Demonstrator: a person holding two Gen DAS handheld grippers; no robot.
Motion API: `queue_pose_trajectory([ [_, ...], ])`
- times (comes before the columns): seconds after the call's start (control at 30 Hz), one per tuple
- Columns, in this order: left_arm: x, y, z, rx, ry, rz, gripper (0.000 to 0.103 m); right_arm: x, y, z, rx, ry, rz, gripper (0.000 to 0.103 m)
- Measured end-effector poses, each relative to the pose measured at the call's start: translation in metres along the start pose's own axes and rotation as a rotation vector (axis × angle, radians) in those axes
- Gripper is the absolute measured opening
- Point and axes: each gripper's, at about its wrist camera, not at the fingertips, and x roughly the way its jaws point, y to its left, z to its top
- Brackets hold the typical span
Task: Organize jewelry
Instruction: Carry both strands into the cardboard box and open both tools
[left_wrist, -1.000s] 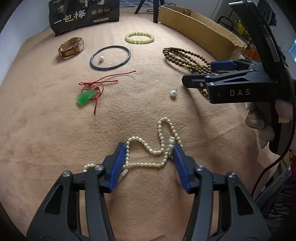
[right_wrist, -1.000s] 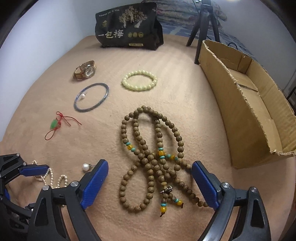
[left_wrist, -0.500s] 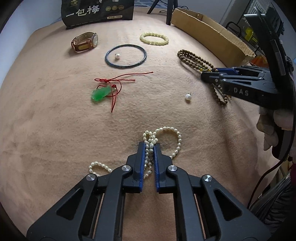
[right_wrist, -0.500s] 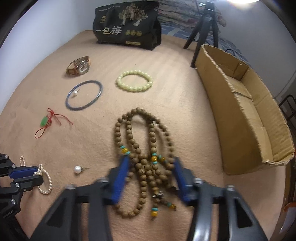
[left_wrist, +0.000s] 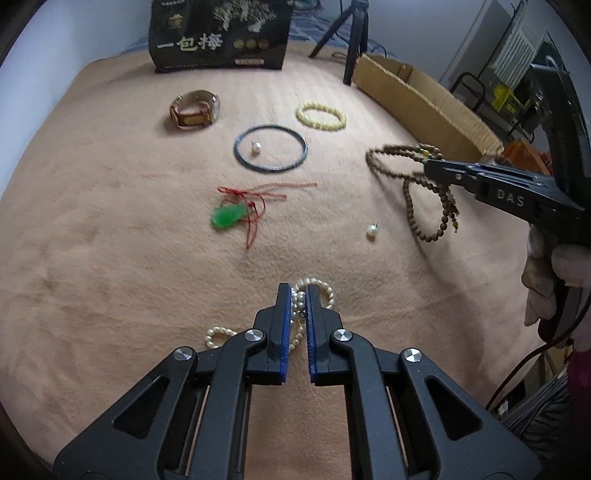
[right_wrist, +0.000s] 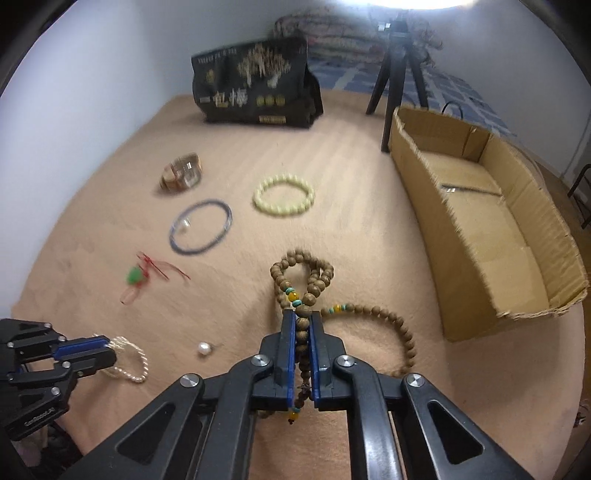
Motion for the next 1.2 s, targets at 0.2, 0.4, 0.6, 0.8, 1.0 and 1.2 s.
queue_pose_trajectory([
  [0.2,-0.021,0.003,0.005,-0.019,-0.054,-0.011,0.005,-0.029,-0.001,0.008,0.027,-0.069,0.019,0.004],
  [0.4,-0.042,0.005,0.013,-0.039,-0.118,-0.025,0.005,-0.063,0.000,0.017,0.041,-0.153,0.040,0.004],
  [0.6,-0.061,0.005,0.022,-0.054,-0.176,-0.039,0.005,-0.096,-0.002,0.023,0.057,-0.238,0.052,0.004],
  [0.8,-0.075,0.006,0.032,-0.078,-0.202,-0.073,0.005,-0.118,-0.011,0.031,0.086,-0.305,0.050,0.004],
  [1.0,-0.087,-0.007,0.041,-0.062,-0.231,-0.087,0.005,-0.137,-0.022,0.039,0.104,-0.360,0.030,0.004],
  [1.2,-0.095,-0.021,0.060,-0.038,-0.263,-0.103,0.001,-0.146,-0.043,0.047,0.150,-0.397,0.013,0.004],
])
